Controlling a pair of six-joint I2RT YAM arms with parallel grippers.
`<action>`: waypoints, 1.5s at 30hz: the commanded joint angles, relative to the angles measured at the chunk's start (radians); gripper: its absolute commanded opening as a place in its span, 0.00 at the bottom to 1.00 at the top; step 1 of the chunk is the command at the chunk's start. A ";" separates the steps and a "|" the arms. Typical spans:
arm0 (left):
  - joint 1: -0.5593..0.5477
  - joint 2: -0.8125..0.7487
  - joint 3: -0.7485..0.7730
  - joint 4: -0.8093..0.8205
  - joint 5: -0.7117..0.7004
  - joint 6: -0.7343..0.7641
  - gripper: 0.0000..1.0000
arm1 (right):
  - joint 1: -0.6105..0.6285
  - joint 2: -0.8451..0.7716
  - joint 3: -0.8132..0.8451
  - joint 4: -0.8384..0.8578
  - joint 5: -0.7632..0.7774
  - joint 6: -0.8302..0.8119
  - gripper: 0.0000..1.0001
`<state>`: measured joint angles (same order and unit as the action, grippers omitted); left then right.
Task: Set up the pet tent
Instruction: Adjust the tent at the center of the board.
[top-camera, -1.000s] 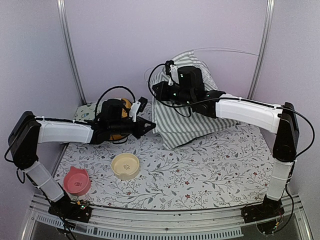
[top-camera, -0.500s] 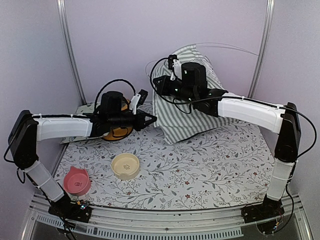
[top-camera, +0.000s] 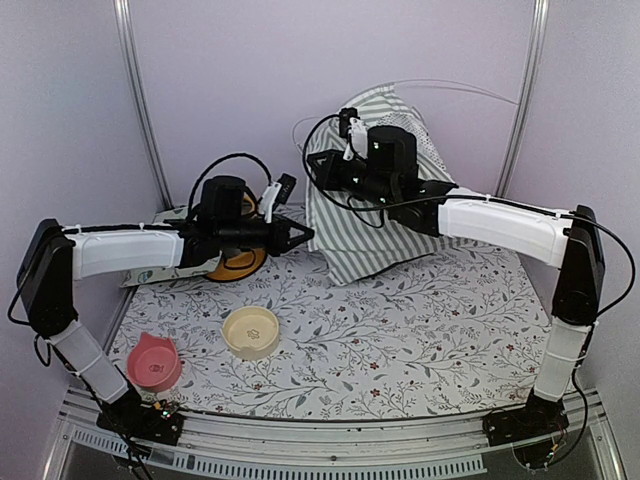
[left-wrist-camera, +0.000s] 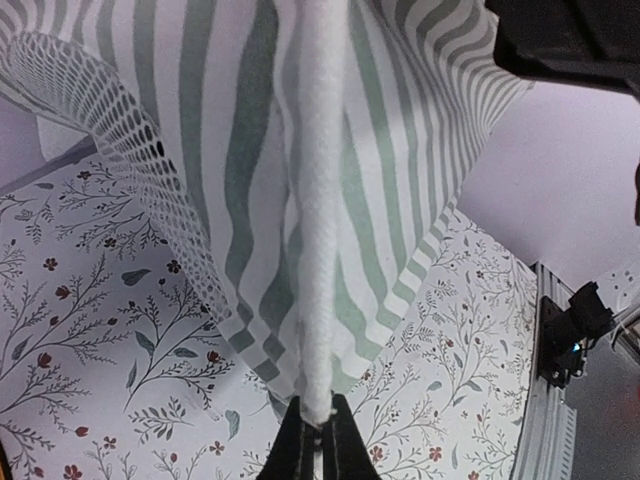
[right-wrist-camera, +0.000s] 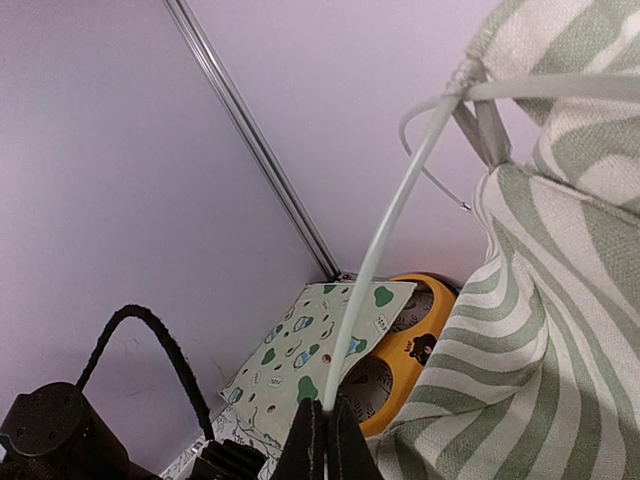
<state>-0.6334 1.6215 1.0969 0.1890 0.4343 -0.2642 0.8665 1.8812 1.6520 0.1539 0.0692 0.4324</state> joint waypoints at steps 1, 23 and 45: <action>0.040 -0.101 0.118 0.413 0.026 0.019 0.00 | 0.006 0.051 -0.081 -0.380 -0.138 -0.017 0.00; -0.051 -0.177 -0.512 0.746 -0.233 -0.071 0.42 | -0.089 0.045 0.133 -0.168 -0.320 0.264 0.00; -0.155 0.110 -0.650 1.302 -0.317 -0.123 0.45 | -0.088 0.005 0.175 -0.099 -0.307 0.319 0.00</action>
<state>-0.7761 1.6527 0.4358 1.2816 0.1562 -0.3607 0.7841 1.9293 1.7756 -0.0414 -0.2436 0.7151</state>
